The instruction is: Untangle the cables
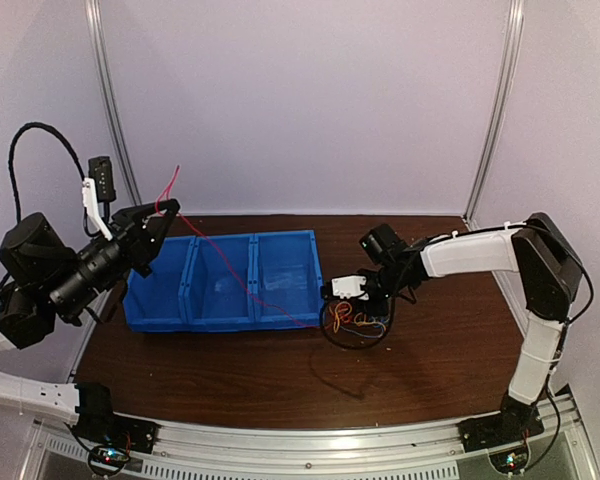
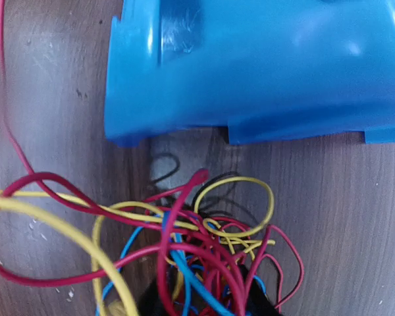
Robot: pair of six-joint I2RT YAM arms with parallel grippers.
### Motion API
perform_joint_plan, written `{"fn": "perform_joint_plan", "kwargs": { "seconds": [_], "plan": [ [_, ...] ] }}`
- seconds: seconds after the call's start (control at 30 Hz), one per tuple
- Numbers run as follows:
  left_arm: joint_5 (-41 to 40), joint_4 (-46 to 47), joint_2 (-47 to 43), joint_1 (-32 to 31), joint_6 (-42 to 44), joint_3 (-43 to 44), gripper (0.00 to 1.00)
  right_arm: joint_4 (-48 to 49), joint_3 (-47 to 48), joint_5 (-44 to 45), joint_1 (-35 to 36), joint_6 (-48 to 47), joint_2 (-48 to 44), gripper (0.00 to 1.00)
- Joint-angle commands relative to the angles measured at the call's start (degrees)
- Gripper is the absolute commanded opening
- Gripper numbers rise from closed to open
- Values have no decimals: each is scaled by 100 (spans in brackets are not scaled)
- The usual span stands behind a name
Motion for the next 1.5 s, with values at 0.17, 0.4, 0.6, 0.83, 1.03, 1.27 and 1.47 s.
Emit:
{"fn": "perform_joint_plan", "kwargs": {
  "seconds": [0.17, 0.4, 0.6, 0.83, 1.03, 1.27, 1.47],
  "plan": [
    [-515, -636, -19, 39, 877, 1230, 0, -55, -759, 136, -1041, -58, -417, 0],
    [-911, -1130, -96, 43, 1914, 2594, 0, -264, -1156, 24, -2028, -282, -810, 2],
    [-1031, -1258, -6, 39, 2306, 3096, 0, -232, -1266, -113, -2621, -361, -830, 0],
    [-1257, -1083, -105, 39, 2384, 3119, 0, -994, -495, -1894, -3652, -145, -414, 9],
    [-1084, -1793, 313, 39, 1913, 2788, 0, -993, -602, -2206, -3751, 17, -346, 9],
    [-1569, -1799, 244, 43, 2150, 3264, 0, -595, -811, -1749, -4018, 333, -307, 6],
    [-1718, -1797, 443, 39, 2873, 4636, 0, -522, -799, -1621, -4362, 344, -41, 6]
  ]
}}
